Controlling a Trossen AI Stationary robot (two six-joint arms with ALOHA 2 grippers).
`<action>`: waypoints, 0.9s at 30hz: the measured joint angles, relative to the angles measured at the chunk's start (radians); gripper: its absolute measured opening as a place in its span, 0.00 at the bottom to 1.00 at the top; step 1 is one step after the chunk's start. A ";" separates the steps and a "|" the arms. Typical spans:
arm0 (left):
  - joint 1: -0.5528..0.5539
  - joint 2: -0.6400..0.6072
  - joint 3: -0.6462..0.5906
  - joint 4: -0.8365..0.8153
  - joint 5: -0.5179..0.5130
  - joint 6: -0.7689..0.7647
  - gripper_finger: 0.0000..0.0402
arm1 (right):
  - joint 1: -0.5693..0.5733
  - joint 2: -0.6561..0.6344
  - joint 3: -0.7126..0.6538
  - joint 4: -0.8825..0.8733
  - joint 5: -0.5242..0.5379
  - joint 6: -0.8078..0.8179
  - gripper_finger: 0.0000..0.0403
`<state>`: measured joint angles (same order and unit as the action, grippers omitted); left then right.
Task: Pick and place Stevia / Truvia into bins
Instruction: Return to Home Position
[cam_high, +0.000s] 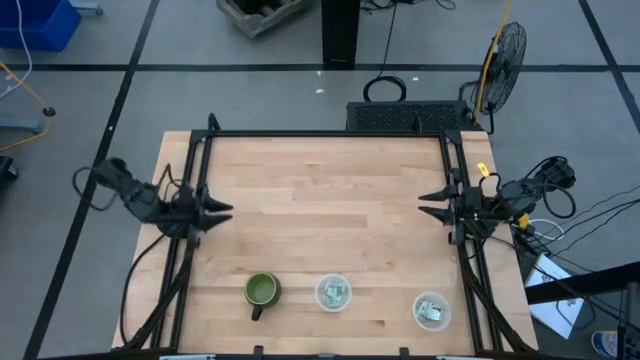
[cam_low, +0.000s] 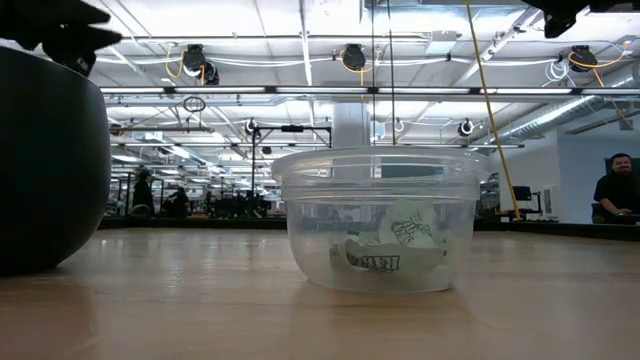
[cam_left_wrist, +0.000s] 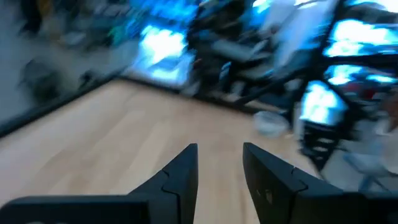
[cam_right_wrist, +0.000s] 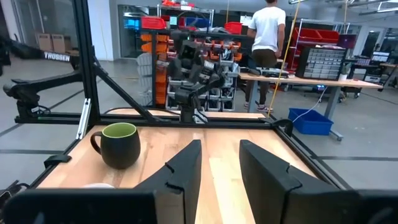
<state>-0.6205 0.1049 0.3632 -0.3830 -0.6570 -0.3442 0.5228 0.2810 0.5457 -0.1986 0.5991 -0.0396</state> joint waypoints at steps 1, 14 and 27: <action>0.001 -0.019 -0.046 0.084 0.029 0.065 0.33 | 0.000 0.000 0.000 0.001 0.000 0.000 0.26; 0.139 -0.101 -0.260 0.423 0.192 0.290 0.33 | -0.002 0.000 -0.001 0.076 0.003 -0.090 0.26; 0.366 -0.101 -0.259 0.394 0.307 0.247 0.33 | -0.094 0.000 -0.001 0.124 0.005 -0.170 0.26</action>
<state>-0.2545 0.0044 0.1040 0.0114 -0.3496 -0.0977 0.4288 0.2810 0.5449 -0.0749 0.6044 -0.2092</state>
